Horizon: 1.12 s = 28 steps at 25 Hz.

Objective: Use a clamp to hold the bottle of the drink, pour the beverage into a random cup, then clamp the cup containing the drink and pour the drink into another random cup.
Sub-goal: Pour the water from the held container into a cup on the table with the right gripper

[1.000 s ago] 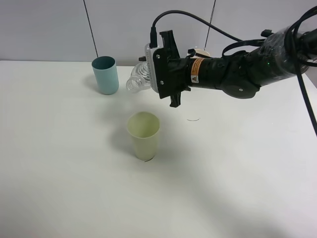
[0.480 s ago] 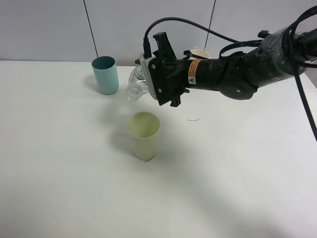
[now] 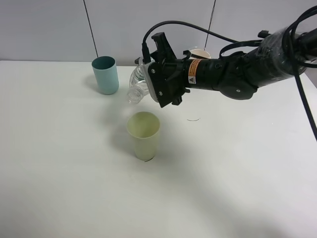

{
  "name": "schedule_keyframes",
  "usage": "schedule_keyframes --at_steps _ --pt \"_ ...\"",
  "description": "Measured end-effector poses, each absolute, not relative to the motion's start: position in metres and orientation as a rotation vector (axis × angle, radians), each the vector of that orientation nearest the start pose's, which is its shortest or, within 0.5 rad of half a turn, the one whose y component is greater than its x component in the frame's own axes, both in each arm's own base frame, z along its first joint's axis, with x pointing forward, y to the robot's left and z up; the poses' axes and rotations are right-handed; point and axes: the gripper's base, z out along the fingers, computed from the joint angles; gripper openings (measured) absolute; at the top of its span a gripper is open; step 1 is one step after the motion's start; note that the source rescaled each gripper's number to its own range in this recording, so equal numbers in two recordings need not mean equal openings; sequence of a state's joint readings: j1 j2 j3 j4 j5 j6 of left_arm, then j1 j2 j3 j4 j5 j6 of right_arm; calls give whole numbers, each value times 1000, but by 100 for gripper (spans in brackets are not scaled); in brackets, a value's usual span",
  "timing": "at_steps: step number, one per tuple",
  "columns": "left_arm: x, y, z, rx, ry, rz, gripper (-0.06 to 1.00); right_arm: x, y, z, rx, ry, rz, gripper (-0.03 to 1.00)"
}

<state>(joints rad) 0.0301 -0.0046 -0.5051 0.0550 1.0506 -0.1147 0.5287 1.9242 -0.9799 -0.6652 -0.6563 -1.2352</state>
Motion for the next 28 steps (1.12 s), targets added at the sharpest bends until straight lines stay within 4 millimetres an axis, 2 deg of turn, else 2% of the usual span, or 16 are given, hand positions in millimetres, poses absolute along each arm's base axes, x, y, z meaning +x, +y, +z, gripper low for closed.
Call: schedule_keyframes --at_steps 28 --pt "-6 4 280 -149 2018 12 90 324 229 175 -1865 303 -656 0"
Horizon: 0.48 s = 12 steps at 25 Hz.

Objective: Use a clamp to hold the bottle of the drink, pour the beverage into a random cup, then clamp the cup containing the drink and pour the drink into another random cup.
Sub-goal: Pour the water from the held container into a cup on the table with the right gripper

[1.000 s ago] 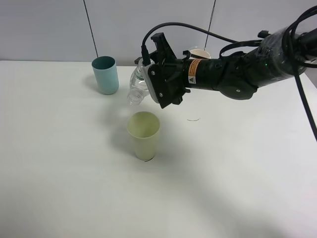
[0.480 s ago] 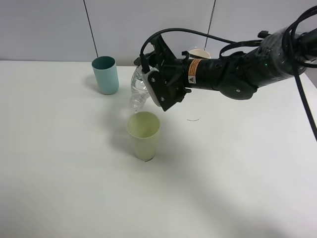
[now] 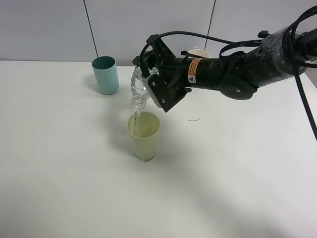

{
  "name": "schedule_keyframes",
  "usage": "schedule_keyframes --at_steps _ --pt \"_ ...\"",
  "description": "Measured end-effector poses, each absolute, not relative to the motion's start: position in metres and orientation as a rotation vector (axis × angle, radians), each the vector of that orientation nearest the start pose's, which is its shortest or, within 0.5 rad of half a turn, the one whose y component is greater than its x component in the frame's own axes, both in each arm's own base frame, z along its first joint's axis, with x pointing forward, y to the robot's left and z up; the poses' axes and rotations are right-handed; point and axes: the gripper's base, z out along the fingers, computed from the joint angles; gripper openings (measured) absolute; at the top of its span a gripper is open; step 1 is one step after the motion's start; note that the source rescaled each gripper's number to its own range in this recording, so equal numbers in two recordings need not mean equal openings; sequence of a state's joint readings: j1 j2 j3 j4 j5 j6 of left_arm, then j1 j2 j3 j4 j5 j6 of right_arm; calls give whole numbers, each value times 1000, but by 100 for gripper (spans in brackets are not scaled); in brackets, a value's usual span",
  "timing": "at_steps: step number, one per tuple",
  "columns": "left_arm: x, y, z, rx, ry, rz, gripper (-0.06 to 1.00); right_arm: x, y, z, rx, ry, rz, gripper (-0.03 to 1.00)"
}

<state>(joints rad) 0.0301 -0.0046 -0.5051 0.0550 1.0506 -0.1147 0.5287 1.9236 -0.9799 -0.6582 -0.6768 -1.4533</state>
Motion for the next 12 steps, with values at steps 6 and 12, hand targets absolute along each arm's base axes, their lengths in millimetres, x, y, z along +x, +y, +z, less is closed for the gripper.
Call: schedule_keyframes --at_steps 6,12 --pt "-6 4 280 -149 2018 12 90 324 229 176 -1864 303 -656 0" --pt "-6 4 280 -149 2018 12 90 324 229 176 -1862 304 -656 0"
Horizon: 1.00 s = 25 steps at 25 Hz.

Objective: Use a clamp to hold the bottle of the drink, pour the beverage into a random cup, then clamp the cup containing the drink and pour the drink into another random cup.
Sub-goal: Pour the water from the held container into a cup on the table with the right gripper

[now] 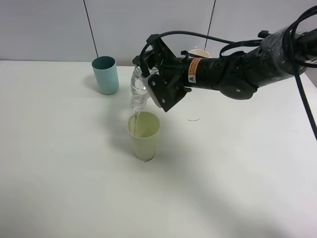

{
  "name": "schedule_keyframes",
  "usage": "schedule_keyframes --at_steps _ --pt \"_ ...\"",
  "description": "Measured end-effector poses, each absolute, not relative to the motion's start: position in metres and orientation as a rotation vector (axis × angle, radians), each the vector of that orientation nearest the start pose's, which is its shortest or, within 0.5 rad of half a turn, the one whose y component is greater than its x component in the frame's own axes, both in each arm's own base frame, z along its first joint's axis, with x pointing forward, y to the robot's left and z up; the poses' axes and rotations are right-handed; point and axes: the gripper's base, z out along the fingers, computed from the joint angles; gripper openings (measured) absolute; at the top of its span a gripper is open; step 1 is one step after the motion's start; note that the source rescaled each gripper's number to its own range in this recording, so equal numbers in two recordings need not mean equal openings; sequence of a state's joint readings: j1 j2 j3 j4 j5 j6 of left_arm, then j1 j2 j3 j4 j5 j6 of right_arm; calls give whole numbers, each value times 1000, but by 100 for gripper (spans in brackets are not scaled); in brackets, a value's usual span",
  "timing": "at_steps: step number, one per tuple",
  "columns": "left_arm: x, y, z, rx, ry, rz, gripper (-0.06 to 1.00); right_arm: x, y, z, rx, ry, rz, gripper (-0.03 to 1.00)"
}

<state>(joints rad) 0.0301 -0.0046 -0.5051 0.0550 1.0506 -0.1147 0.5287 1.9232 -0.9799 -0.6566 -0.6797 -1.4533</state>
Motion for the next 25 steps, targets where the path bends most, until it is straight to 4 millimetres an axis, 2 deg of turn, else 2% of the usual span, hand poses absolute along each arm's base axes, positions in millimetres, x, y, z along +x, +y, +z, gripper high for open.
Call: schedule_keyframes --at_steps 16,25 --pt "-6 4 280 -149 2018 12 90 324 229 176 -1858 307 -656 0" --pt "-6 4 280 -149 2018 12 90 324 229 176 -1882 216 -725 0"
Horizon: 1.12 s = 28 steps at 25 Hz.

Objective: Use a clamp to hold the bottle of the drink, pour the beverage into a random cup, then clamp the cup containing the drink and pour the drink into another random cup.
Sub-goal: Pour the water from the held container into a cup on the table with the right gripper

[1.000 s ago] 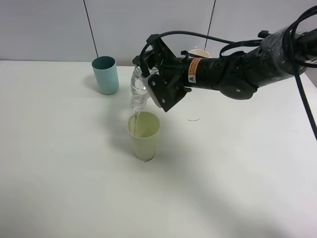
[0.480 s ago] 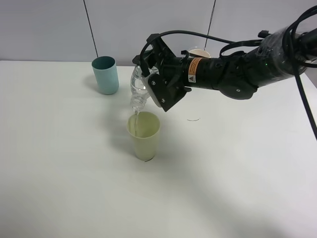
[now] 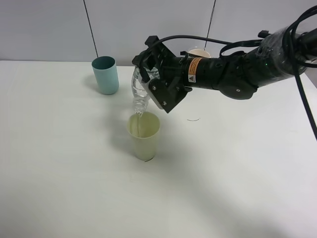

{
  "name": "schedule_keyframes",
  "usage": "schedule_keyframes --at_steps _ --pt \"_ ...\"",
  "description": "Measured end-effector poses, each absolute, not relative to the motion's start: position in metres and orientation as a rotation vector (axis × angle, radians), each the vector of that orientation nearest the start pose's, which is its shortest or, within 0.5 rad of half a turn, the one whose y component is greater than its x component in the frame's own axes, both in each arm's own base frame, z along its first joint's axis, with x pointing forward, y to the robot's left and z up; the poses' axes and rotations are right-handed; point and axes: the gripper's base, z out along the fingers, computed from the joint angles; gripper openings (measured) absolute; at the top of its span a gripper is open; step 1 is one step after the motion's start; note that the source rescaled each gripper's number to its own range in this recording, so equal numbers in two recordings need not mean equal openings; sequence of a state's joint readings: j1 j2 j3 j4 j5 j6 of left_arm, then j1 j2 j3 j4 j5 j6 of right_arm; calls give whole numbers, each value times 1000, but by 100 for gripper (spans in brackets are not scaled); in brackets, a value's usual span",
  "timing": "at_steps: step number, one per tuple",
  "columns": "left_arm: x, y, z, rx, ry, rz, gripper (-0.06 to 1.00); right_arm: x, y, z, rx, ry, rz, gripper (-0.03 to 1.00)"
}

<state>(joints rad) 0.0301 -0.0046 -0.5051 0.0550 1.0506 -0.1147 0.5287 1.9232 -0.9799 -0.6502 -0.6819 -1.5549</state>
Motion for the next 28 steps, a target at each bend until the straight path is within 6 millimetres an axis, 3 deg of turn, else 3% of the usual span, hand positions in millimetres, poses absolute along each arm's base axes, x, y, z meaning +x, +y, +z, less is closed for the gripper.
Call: schedule_keyframes --at_steps 28 --pt "-6 4 280 -149 2018 12 90 324 230 178 -1884 125 -788 0"
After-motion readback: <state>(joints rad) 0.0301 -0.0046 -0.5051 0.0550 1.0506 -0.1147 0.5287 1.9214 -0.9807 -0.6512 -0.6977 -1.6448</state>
